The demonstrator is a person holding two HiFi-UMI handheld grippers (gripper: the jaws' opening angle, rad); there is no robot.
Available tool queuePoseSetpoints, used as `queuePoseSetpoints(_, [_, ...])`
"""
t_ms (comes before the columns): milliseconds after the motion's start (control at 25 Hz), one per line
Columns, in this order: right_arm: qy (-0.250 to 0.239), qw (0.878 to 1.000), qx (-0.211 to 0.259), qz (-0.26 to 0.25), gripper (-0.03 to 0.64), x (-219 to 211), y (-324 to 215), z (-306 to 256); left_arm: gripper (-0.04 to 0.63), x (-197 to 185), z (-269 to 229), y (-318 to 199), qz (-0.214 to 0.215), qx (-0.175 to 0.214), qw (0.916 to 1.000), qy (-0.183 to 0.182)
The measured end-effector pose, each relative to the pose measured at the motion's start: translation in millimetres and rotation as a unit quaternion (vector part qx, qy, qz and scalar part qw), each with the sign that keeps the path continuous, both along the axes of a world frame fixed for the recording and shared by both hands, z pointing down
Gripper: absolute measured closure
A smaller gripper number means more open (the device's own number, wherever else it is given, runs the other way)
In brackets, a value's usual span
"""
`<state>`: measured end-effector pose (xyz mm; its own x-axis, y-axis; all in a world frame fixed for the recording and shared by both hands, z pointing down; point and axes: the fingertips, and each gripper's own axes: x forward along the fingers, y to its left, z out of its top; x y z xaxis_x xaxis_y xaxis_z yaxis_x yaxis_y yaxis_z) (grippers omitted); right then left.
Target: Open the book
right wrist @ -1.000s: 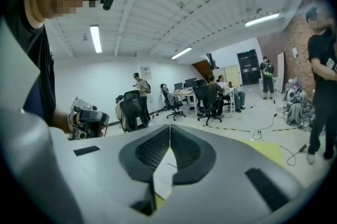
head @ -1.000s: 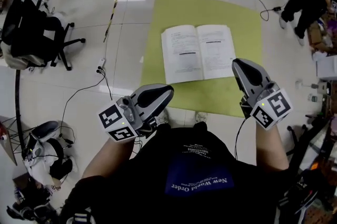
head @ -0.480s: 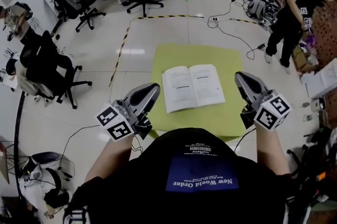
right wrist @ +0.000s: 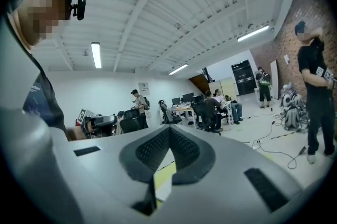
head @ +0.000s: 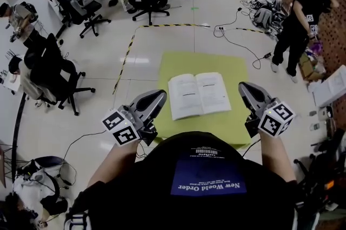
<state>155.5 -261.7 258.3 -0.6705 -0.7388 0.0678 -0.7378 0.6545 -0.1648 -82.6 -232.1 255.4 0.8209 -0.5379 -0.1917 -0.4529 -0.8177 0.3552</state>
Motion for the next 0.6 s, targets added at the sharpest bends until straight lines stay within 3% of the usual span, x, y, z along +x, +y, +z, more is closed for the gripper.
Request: queuePoseSetpoints(600, [0.015,1.0,-0.002,-0.011,0.63,-6.6,2.2,4.9,0.589,1.8,0.6,-1.1,0.008,0.001,1.0,0.0])
